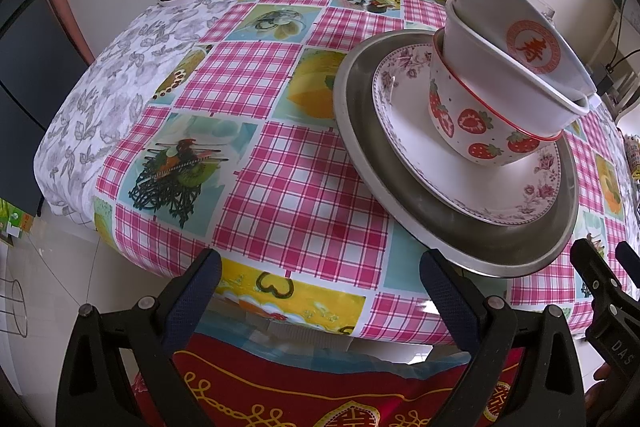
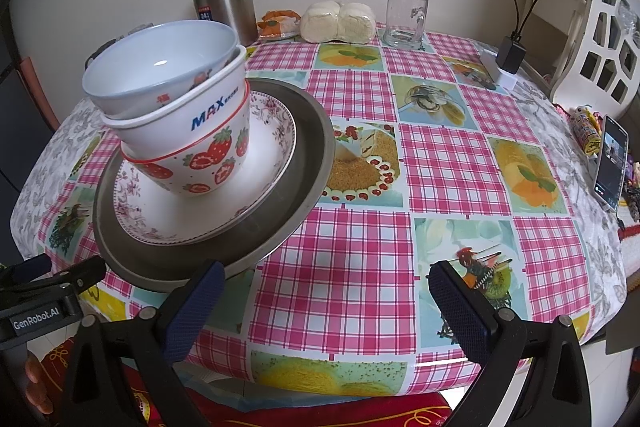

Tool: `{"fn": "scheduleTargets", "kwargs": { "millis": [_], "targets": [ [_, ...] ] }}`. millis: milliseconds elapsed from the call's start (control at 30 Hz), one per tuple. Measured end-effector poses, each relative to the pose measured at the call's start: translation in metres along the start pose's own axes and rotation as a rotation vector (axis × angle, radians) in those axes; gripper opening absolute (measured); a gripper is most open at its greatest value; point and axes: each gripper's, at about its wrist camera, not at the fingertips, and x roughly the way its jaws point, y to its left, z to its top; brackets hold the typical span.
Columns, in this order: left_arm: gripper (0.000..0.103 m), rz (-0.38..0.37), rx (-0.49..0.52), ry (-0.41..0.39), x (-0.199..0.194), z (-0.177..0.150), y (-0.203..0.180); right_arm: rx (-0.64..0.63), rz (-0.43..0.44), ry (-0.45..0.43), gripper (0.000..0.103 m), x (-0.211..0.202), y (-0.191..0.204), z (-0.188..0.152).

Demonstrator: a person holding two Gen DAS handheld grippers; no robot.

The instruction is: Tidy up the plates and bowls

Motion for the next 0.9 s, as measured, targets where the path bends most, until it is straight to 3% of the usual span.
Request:
{"fn": "scheduleTargets", "kwargs": {
  "millis": [900],
  "targets": [
    [0.099, 0.016, -0.010, -0.005, -0.0016, -0.0006, 0.0006, 0.003, -0.001, 0.004, 0.103, 0.0014, -0.0006, -0.0014]
  ]
}}
